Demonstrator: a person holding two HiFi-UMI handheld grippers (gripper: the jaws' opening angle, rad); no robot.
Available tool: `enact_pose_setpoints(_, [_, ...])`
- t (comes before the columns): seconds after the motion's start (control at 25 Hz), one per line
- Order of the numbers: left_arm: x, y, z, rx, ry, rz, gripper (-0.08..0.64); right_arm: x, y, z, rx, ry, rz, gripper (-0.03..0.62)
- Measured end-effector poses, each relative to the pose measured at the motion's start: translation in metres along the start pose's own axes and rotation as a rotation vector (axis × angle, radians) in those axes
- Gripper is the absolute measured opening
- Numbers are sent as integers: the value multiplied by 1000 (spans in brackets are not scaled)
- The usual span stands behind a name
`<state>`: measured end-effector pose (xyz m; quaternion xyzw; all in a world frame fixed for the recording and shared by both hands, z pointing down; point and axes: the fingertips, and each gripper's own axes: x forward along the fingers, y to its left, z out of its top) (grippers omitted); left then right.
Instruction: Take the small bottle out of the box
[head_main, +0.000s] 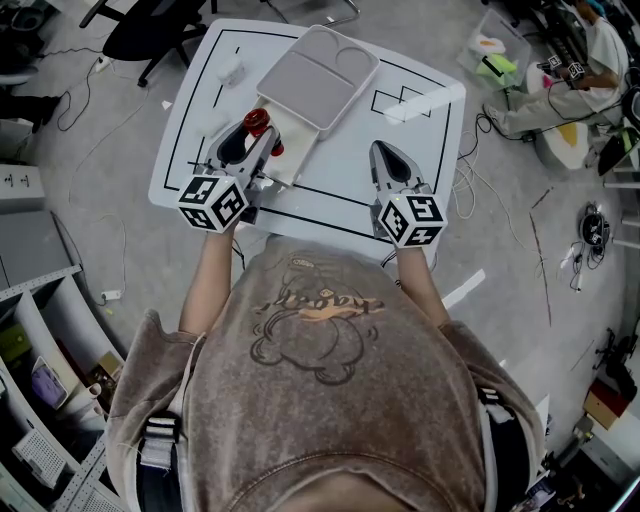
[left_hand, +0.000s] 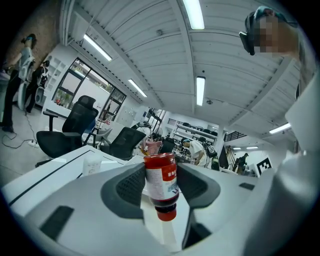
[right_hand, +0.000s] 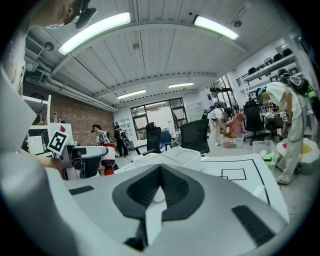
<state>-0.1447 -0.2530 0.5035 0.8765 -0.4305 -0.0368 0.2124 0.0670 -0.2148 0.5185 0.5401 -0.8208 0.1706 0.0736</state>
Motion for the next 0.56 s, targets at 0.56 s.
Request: enact_pose_setpoints(0.56, [3,3,0,-16,0,6,206,5,1,-2,-8,12,18,-5])
